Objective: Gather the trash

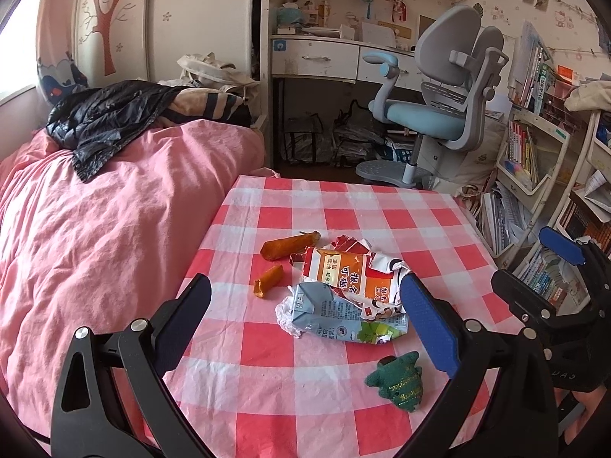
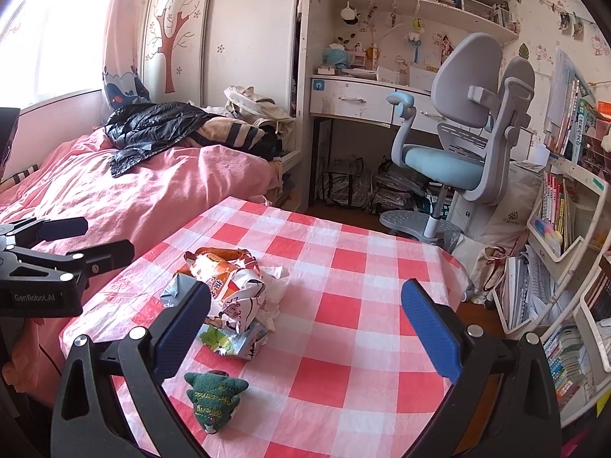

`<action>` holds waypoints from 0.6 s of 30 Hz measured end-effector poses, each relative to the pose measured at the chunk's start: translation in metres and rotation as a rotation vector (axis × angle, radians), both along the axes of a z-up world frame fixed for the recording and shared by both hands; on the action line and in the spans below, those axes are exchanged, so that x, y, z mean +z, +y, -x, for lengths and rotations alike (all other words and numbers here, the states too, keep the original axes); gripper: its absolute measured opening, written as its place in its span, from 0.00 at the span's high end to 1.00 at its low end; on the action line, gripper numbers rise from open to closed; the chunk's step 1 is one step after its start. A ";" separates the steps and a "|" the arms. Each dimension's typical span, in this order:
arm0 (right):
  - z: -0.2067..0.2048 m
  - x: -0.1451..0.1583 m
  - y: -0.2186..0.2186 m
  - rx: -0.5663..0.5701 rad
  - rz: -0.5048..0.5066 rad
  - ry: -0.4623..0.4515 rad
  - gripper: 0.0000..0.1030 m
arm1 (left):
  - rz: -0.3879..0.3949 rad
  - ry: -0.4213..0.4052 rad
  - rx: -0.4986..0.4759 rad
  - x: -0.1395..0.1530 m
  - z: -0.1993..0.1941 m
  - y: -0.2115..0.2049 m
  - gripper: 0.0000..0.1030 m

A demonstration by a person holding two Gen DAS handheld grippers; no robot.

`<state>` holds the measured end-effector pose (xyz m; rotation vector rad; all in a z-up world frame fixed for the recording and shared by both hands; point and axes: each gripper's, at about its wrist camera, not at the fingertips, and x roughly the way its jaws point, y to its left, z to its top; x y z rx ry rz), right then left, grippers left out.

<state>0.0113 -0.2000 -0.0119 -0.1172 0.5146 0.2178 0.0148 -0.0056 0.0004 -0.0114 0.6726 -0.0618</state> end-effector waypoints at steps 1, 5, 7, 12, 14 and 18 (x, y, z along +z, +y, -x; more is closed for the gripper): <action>0.000 -0.001 0.001 0.008 0.004 0.005 0.07 | -0.006 0.004 0.008 -0.001 -0.001 0.001 0.07; -0.002 -0.006 0.007 0.037 0.019 0.038 0.07 | -0.016 0.039 0.069 -0.005 -0.005 0.012 0.07; -0.005 -0.014 0.011 0.059 0.023 0.085 0.07 | 0.003 0.051 0.099 -0.006 -0.006 0.021 0.07; -0.018 -0.047 0.024 0.144 0.011 0.287 0.07 | 0.022 0.048 0.137 -0.005 -0.007 0.030 0.07; -0.018 -0.059 0.033 0.177 0.033 0.341 0.07 | 0.022 0.052 0.134 -0.006 -0.009 0.029 0.07; -0.014 -0.076 0.047 0.222 0.081 0.396 0.07 | 0.006 0.059 0.121 -0.005 -0.009 0.024 0.07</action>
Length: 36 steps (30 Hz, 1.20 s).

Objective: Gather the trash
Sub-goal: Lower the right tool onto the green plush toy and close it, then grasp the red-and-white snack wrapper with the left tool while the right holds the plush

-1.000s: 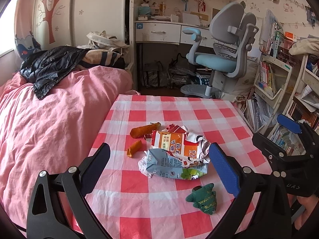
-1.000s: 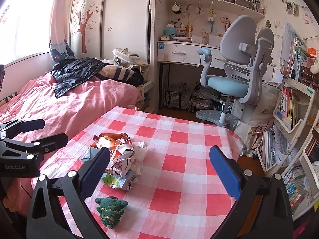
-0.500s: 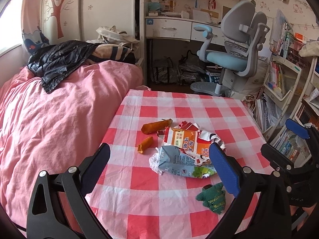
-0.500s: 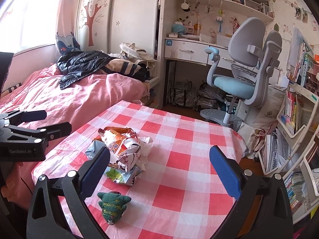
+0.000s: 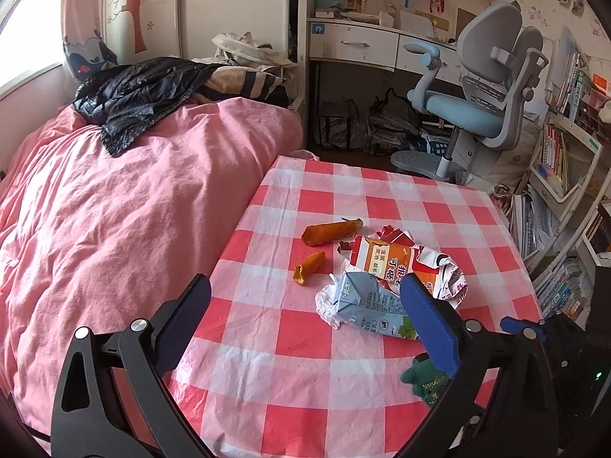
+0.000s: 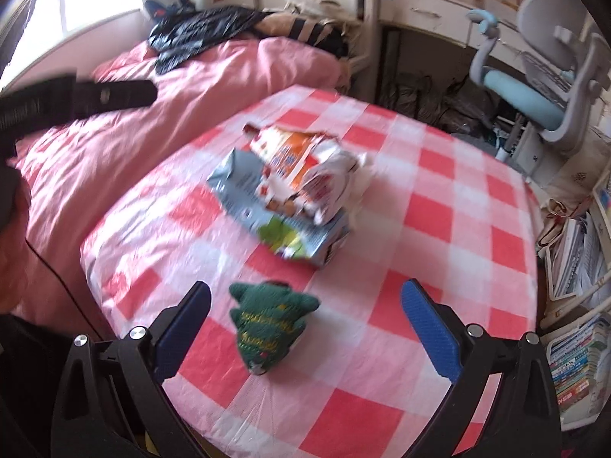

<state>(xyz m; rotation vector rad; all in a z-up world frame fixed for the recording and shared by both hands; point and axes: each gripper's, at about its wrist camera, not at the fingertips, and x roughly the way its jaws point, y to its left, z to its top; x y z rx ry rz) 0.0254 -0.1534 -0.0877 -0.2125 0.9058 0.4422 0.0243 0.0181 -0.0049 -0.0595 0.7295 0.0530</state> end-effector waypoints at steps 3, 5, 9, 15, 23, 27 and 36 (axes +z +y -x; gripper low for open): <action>0.000 -0.013 0.007 0.022 0.021 0.044 0.16 | -0.003 -0.004 -0.004 0.002 0.001 0.000 0.07; -0.001 -0.019 0.009 0.030 0.030 0.077 0.27 | 0.001 -0.003 -0.001 0.003 0.002 0.003 0.07; 0.002 -0.030 0.013 0.057 0.036 0.132 0.52 | 0.027 0.002 0.008 0.005 0.002 0.012 0.07; 0.004 -0.030 0.015 0.072 0.036 0.127 0.63 | 0.051 0.003 0.003 0.006 0.004 0.017 0.07; -0.001 -0.030 0.011 0.058 -0.013 0.139 0.66 | 0.066 0.011 -0.001 0.006 0.005 0.019 0.07; 0.002 -0.021 0.007 0.045 -0.069 0.140 0.67 | 0.079 0.015 0.009 0.006 0.004 0.027 0.07; 0.023 0.013 -0.020 0.028 -0.176 0.072 0.67 | 0.077 0.037 0.031 0.002 -0.002 0.042 0.07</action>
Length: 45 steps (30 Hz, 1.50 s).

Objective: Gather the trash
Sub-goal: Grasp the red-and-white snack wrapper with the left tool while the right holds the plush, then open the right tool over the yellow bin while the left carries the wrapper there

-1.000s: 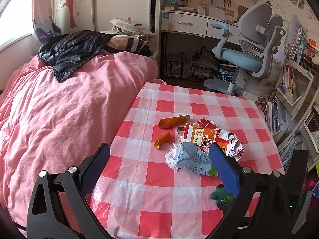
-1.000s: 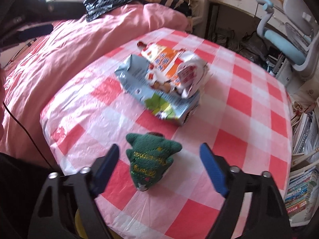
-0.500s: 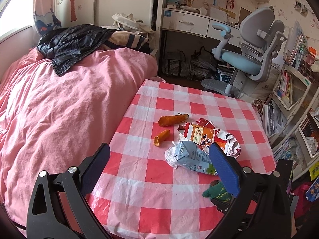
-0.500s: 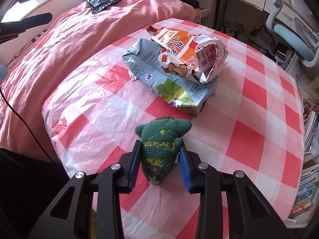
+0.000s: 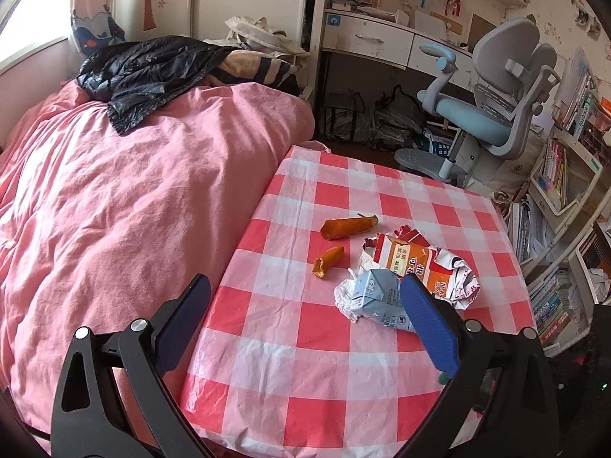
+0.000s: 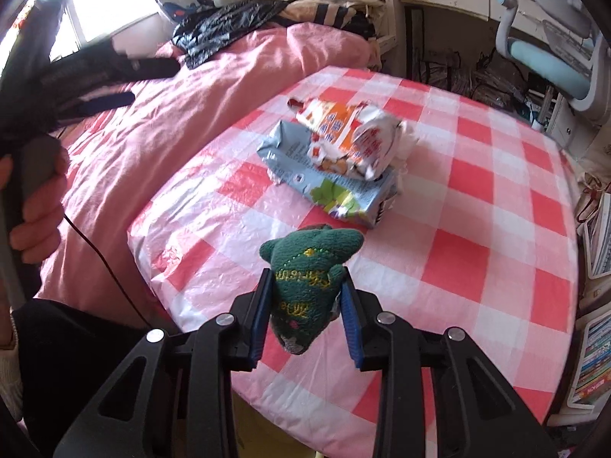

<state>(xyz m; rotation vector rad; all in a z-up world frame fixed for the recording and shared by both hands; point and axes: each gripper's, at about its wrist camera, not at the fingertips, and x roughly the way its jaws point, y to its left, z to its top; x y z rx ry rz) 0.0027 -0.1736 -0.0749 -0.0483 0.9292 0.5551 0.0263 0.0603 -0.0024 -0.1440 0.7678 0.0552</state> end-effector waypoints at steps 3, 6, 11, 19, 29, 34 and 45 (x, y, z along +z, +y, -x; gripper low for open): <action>-0.002 0.005 -0.021 -0.056 -0.100 -0.017 0.67 | 0.030 0.025 0.041 -0.006 -0.007 0.017 0.07; -0.007 0.010 -0.030 -0.083 -0.154 -0.032 0.67 | 0.069 0.054 0.078 -0.014 -0.014 0.032 0.07; -0.006 0.019 -0.038 -0.085 -0.210 -0.051 0.66 | 0.119 0.108 0.098 -0.035 -0.028 0.039 0.12; -0.005 0.023 -0.050 -0.086 -0.218 -0.073 0.66 | 0.031 0.124 -0.043 -0.051 -0.042 -0.020 0.19; -0.007 0.025 -0.055 -0.075 -0.245 -0.074 0.66 | 0.081 0.133 -0.166 -0.059 -0.104 -0.054 0.12; -0.010 0.024 -0.055 -0.063 -0.241 -0.069 0.66 | 0.131 0.156 -0.199 -0.070 -0.129 -0.063 0.16; -0.006 0.028 -0.056 -0.067 -0.220 -0.093 0.66 | 0.334 0.088 -0.298 -0.053 -0.111 -0.054 0.99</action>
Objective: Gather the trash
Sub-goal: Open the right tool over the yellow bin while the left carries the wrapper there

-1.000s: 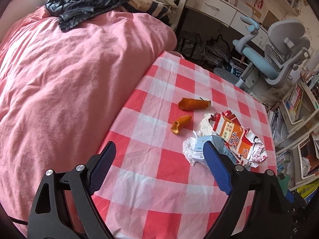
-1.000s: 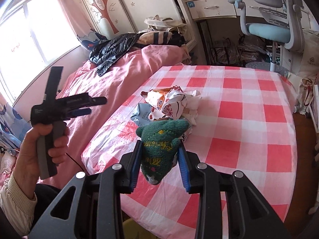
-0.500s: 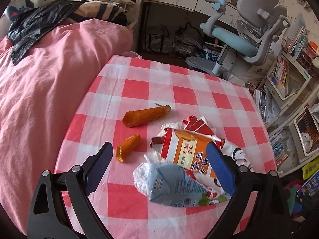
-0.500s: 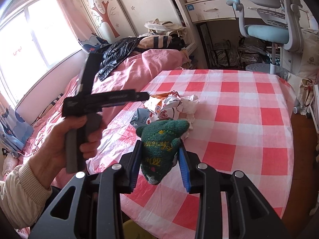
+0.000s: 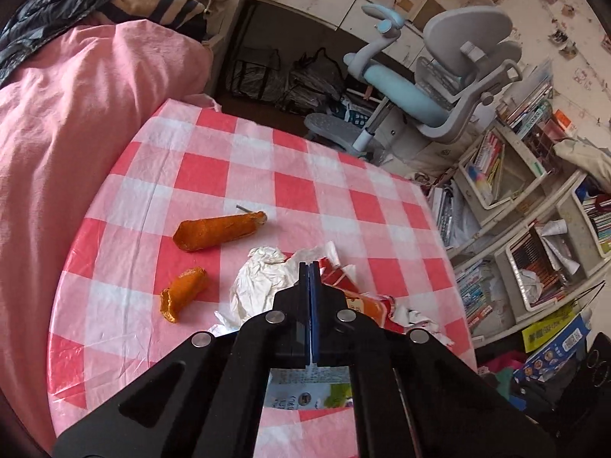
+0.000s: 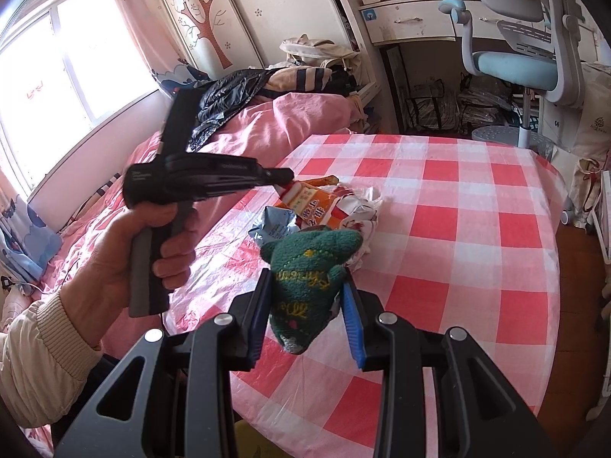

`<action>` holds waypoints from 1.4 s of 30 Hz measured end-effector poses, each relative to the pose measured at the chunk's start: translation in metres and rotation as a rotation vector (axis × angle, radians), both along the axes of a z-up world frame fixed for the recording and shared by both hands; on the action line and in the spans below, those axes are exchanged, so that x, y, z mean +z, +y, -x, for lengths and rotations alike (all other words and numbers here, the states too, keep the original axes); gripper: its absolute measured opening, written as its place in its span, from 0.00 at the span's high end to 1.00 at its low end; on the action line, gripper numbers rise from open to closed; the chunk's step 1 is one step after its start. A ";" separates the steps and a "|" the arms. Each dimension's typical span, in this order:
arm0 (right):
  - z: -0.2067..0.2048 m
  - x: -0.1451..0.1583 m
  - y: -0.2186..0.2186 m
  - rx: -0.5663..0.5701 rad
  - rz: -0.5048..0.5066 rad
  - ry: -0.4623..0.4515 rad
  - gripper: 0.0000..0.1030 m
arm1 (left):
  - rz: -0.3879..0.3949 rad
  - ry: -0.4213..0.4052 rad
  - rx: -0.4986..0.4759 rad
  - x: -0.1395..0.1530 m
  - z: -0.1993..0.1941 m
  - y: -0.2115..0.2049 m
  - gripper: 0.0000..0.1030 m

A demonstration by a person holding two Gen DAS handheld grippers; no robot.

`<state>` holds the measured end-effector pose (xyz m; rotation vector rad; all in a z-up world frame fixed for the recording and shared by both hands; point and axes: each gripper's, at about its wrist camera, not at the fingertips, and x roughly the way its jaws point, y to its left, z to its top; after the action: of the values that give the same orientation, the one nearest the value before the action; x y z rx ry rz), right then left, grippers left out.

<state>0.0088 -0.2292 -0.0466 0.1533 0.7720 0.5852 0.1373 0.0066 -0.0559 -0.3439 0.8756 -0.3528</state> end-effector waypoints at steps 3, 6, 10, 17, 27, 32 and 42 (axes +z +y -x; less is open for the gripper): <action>0.004 0.002 -0.002 -0.009 0.005 -0.010 0.66 | 0.076 -0.041 -0.015 0.017 0.014 0.007 0.99; 0.007 0.003 -0.005 -0.017 0.012 -0.013 0.66 | 0.140 -0.072 -0.018 0.034 0.028 0.018 0.99; 0.008 0.002 -0.006 -0.023 0.032 -0.020 0.66 | 0.224 -0.141 -0.022 0.062 0.052 0.034 0.99; 0.014 -0.001 -0.006 0.021 0.039 -0.007 0.66 | 0.256 -0.224 -0.026 0.099 0.092 0.058 0.99; 0.073 -0.023 0.039 0.313 0.071 0.086 0.64 | 0.202 -0.211 -0.039 0.096 0.163 0.062 0.99; 0.107 -0.050 0.065 0.482 0.157 0.172 0.64 | 0.159 -0.183 -0.069 0.087 0.196 0.053 0.99; 0.112 -0.056 0.048 0.447 0.159 0.198 0.37 | 0.113 -0.088 -0.087 0.053 0.252 0.044 0.99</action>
<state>-0.1031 -0.1807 -0.1029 -0.1150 1.0521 0.9370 -0.1145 0.0504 -0.0031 -0.3927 0.7878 -0.4953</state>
